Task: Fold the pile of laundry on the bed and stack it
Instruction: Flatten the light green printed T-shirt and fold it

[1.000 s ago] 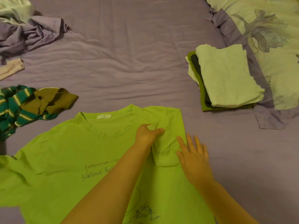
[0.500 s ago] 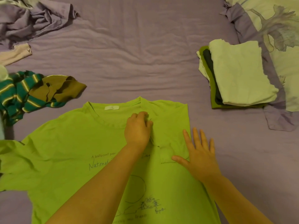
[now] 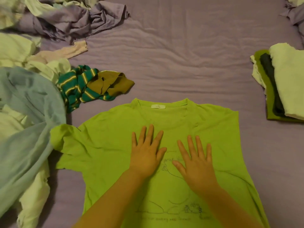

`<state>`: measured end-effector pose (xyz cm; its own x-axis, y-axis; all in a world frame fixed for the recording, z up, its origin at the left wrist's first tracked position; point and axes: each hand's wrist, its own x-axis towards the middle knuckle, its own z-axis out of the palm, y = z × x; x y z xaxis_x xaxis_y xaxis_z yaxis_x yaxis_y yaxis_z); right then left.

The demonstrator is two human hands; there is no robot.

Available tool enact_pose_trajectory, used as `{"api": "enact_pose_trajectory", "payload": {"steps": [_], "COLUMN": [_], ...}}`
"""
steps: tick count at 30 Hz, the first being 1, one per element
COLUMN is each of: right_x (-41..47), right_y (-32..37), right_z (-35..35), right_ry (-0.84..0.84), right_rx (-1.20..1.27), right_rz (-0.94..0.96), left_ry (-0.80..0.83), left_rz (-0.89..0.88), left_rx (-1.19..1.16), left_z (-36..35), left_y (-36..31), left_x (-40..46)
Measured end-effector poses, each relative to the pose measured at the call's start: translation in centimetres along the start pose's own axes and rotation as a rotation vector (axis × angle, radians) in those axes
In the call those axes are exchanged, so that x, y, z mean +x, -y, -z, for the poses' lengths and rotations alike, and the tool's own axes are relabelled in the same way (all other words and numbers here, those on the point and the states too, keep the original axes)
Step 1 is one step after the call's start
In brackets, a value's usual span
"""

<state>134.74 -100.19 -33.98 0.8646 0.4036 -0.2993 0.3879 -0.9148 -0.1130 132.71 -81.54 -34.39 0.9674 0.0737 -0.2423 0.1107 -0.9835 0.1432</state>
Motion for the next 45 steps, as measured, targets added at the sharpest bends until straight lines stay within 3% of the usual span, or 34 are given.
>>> {"api": "enact_pose_trajectory", "payload": {"steps": [11,16,21,26,29,33,36,38,41,45], "right_x": [4.0,7.3,9.2,9.4,8.6,6.8,5.2,4.1,3.3,3.6], "right_y": [13.7,18.9,21.9,21.5,19.8,16.9,14.9,14.1,13.9,15.1], "right_z": [1.4,-1.1,-1.0,0.7,2.3,4.1,4.4,4.3,3.9,3.6], "right_ry": [0.104,0.082,0.098,0.182,0.150,0.048,0.021,-0.009,-0.065,-0.092], "right_rx": [-0.059,-0.147,-0.133,-0.048,0.188,0.503,0.599,0.655,0.712,0.563], "right_rz": [0.230,0.397,0.339,0.330,0.243,0.047,0.022,-0.026,-0.074,0.024], "left_ry": [0.017,0.070,0.083,0.038,0.184,0.404,0.392,0.219,0.027,0.157], "left_rz": [0.223,0.261,0.258,0.209,0.327,0.560,0.622,0.576,0.275,0.005], "left_rx": [0.171,0.398,0.436,-0.037,-0.389,-1.268,-1.551,-1.333,-0.758,-0.427], "left_z": [6.0,7.9,10.7,13.5,15.4,16.4,15.0,13.1,9.8,6.7], "left_y": [18.3,22.0,23.6,22.9,21.0,16.3,14.1,13.8,14.7,16.0], "left_x": [-2.4,-2.0,-2.5,-2.5,-1.2,-0.1,0.0,-0.1,-0.8,-1.9]}}
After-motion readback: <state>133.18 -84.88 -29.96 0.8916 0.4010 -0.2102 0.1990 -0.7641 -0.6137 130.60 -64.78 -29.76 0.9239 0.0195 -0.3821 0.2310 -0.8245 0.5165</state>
